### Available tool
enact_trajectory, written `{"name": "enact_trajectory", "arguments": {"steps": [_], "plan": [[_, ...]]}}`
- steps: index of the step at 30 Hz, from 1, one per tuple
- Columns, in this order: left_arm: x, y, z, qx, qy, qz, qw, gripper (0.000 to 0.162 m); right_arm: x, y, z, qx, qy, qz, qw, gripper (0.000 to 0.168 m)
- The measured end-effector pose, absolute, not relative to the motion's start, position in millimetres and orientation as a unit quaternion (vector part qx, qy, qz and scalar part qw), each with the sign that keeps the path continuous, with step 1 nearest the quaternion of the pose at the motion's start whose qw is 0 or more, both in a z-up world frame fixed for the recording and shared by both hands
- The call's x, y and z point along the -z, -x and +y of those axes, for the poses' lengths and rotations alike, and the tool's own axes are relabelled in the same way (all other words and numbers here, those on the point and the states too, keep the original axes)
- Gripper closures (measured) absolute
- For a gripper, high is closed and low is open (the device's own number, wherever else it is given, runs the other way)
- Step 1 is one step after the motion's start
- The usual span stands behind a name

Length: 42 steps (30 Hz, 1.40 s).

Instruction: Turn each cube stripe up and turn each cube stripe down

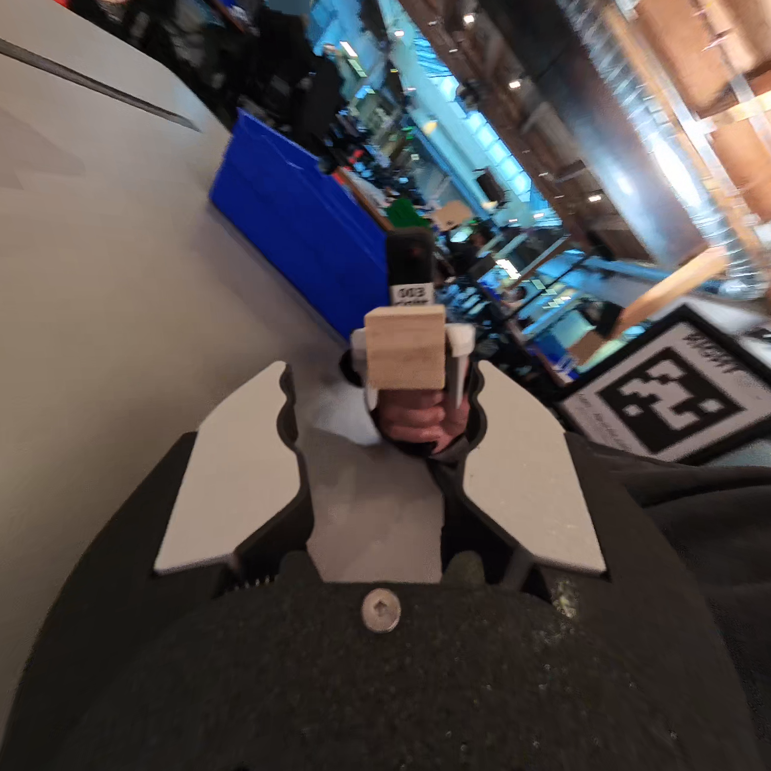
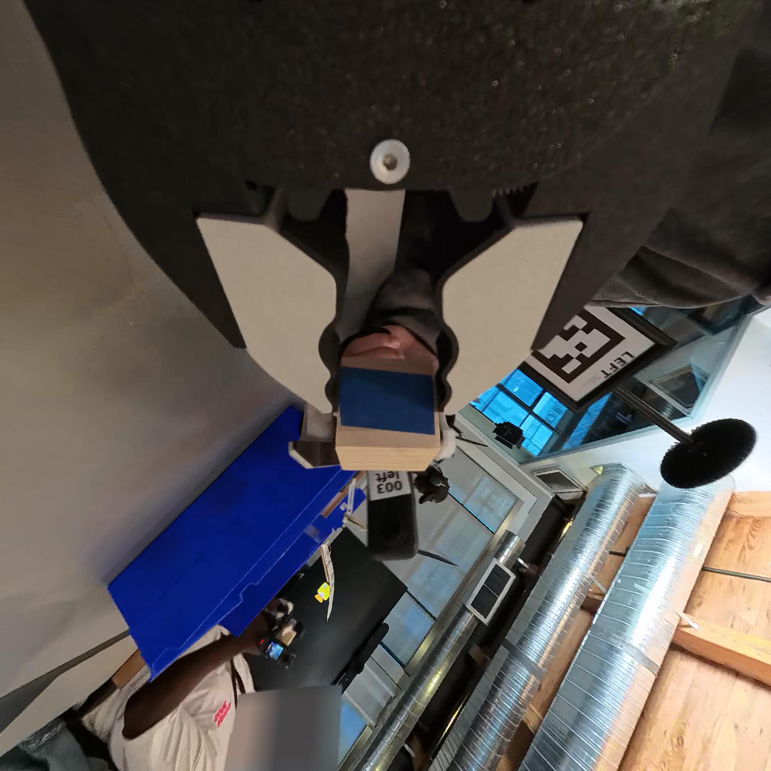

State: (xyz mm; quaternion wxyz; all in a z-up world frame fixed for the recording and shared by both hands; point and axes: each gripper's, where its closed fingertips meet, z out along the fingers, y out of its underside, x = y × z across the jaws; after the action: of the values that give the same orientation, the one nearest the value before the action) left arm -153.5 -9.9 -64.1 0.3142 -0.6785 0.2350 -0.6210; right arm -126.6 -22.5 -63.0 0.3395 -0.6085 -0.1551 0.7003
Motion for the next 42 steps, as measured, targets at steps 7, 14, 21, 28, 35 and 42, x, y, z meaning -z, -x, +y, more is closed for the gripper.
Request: {"name": "enact_trajectory", "arguments": {"steps": [7, 14, 21, 28, 35, 42], "plan": [[119, 197, -33, 0.395, 0.785, 0.242, 0.412, 0.077, 18, 93, -18, -0.626, 0.626, -0.194, 0.422, 0.124], [111, 184, -51, 0.418, 0.771, 0.270, 0.397, 0.079, -58, -46, -7, -0.396, 0.738, -0.137, 0.529, 0.124], [128, 171, -59, 0.447, 0.782, 0.278, 0.335, 0.083, 57, -178, -13, -0.113, 0.933, -0.007, 0.342, 0.124], [132, 170, -60, 0.435, 0.788, 0.283, 0.331, 0.083, 141, -176, -20, -0.043, 0.986, -0.015, 0.161, 0.124], [135, 168, -64, 0.436, 0.789, 0.290, 0.320, 0.083, 170, -183, -15, -0.006, 0.992, 0.007, 0.123, 0.124], [134, 169, -64, 0.436, 0.788, 0.294, 0.321, 0.083, 101, -176, -5, -0.007, 0.967, -0.031, 0.254, 0.098]]}}
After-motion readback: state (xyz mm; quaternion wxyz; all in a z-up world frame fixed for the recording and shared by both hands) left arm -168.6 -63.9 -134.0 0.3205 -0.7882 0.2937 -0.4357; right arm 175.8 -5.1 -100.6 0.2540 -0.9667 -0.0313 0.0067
